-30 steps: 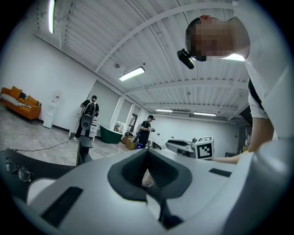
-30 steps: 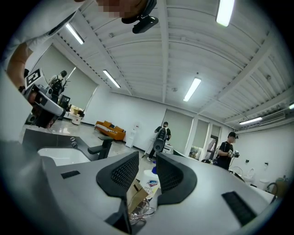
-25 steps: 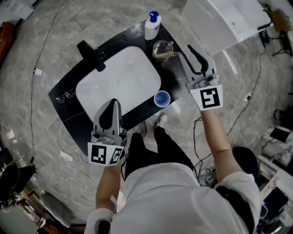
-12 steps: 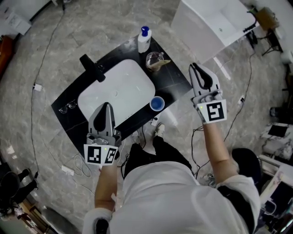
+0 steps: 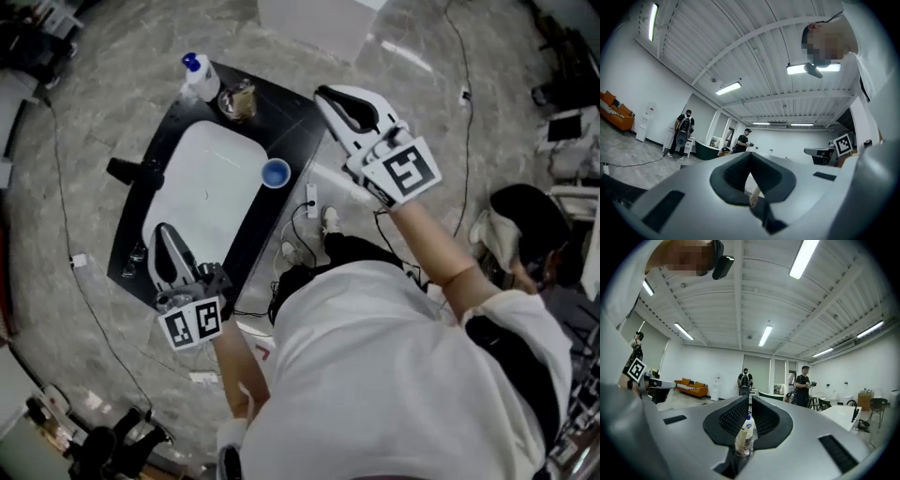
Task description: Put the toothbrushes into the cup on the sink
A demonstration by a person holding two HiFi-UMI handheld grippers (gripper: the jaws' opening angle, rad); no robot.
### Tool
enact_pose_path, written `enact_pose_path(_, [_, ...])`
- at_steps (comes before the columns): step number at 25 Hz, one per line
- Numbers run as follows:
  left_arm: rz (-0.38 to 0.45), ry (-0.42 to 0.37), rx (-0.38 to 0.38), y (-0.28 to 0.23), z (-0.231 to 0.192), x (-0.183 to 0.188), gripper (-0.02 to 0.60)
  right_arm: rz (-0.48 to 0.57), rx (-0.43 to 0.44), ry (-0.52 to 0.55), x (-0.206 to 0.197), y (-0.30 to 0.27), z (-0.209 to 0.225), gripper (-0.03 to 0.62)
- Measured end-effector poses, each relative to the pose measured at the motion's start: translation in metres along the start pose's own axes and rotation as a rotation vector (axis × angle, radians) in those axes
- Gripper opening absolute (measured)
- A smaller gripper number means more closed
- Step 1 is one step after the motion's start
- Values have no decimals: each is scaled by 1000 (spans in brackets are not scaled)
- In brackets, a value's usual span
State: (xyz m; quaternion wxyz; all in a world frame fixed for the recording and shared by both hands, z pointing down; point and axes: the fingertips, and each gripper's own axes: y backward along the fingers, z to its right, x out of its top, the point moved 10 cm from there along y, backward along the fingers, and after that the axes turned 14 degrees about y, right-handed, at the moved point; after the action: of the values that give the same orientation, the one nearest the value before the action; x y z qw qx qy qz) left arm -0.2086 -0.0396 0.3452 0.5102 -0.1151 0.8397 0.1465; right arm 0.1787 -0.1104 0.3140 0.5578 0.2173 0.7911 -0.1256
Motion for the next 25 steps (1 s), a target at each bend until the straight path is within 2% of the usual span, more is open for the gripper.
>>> enact_pose_path(4, [-38, -11, -25, 4, -3, 4, 3, 18, -58, -78, 12, 20, -12, 49])
enact_pose_path(12, [-46, 10, -105, -8, 13, 1, 2, 22, -130, -55, 28, 49, 4, 48])
enact_pose_path(16, [-46, 10, -99, -3, 9, 6, 2, -1, -140, -55, 34, 52, 3, 46])
enact_pose_path(19, [-45, 12, -84, 3, 6, 5, 3, 34, -135, -56, 36, 51, 6, 46])
enact_pose_path(25, [-32, 9, -55, 11, 0, 9, 3, 34, -129, -64, 31, 43, 8, 44])
